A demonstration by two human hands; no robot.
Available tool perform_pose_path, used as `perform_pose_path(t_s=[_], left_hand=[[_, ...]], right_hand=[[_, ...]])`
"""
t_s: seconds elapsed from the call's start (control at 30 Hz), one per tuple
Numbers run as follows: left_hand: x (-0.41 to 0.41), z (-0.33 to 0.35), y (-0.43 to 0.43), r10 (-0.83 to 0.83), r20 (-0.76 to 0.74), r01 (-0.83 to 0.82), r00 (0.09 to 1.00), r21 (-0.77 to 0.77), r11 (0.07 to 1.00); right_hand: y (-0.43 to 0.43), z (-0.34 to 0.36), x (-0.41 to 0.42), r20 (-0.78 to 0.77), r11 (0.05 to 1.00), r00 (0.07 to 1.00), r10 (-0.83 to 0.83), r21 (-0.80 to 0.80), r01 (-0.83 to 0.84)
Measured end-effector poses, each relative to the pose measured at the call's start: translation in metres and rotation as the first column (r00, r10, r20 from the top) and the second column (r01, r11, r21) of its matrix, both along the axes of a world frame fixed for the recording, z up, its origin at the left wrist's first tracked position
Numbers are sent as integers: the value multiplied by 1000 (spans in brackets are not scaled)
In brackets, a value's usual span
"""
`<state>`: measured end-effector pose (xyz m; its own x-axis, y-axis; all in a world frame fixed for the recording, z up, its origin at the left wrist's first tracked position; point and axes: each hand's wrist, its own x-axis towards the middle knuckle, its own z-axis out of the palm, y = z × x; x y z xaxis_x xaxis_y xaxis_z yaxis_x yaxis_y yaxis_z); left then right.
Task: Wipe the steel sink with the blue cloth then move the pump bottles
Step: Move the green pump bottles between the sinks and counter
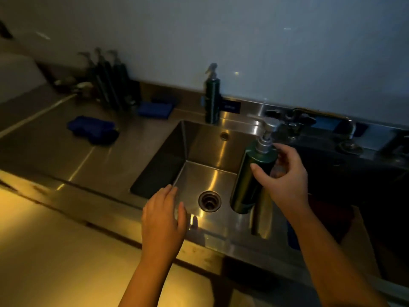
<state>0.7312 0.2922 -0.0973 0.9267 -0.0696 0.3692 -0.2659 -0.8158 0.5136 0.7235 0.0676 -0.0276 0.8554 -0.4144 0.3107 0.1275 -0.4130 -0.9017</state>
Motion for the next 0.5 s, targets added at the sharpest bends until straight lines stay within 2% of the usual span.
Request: perform_pose_path(t_s=[0.2,0.5], left_hand=[[-23,-7,83,167,-18,-168,986,-31,985],[-16,-15,171,304,-49,-306,951,-50,951]], right_hand=[[95,-3,13,4,985,987,164,52,-164],[205,-9,53,-18,937,939,345,72,-343]])
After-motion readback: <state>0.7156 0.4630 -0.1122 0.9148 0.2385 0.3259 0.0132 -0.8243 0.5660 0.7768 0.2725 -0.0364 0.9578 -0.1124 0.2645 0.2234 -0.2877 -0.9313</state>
